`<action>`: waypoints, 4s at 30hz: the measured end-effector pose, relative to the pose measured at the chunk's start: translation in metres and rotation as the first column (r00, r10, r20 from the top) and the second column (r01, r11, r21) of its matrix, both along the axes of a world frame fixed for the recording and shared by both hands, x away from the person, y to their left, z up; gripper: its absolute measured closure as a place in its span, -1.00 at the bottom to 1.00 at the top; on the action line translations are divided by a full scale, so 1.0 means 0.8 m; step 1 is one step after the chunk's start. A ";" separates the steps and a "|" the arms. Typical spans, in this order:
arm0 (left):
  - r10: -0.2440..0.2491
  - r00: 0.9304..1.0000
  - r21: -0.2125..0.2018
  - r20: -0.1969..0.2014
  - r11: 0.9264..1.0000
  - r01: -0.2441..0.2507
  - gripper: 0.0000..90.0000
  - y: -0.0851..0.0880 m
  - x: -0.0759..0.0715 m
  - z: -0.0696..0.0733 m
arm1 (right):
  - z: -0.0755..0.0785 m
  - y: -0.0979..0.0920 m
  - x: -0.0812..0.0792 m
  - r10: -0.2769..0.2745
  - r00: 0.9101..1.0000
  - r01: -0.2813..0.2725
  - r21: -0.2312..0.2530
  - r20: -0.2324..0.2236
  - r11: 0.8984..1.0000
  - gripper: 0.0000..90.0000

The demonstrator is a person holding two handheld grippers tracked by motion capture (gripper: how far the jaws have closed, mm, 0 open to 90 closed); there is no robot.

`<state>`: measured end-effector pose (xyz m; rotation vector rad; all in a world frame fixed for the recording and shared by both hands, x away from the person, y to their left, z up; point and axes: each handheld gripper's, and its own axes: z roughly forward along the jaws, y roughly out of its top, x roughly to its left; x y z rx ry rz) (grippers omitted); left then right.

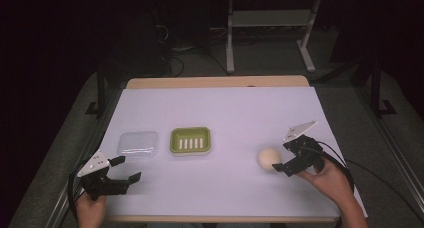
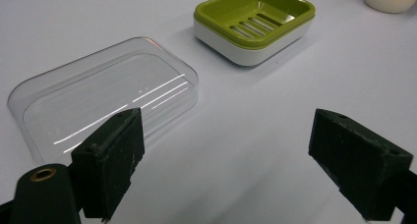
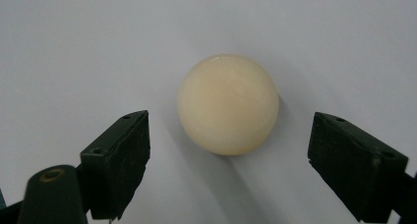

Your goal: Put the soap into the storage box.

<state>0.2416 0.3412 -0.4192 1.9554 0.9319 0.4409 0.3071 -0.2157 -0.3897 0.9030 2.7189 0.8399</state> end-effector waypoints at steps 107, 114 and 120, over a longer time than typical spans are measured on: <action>0.004 1.000 -0.040 -0.028 0.999 -0.005 -0.71 0.001 0.004 0.000 | -0.026 0.061 0.051 0.070 0.983 -0.107 -0.227 -0.168 0.968 -0.46; 0.009 1.000 -0.037 -0.022 0.999 -0.010 -0.71 0.000 0.003 0.000 | -0.010 0.075 0.055 0.093 0.982 -0.127 -0.212 -0.164 0.969 -0.46; 0.009 1.000 -0.033 -0.026 0.999 -0.009 -0.71 0.000 0.003 0.000 | -0.002 0.081 0.060 0.104 0.981 -0.134 -0.183 -0.165 0.974 -0.46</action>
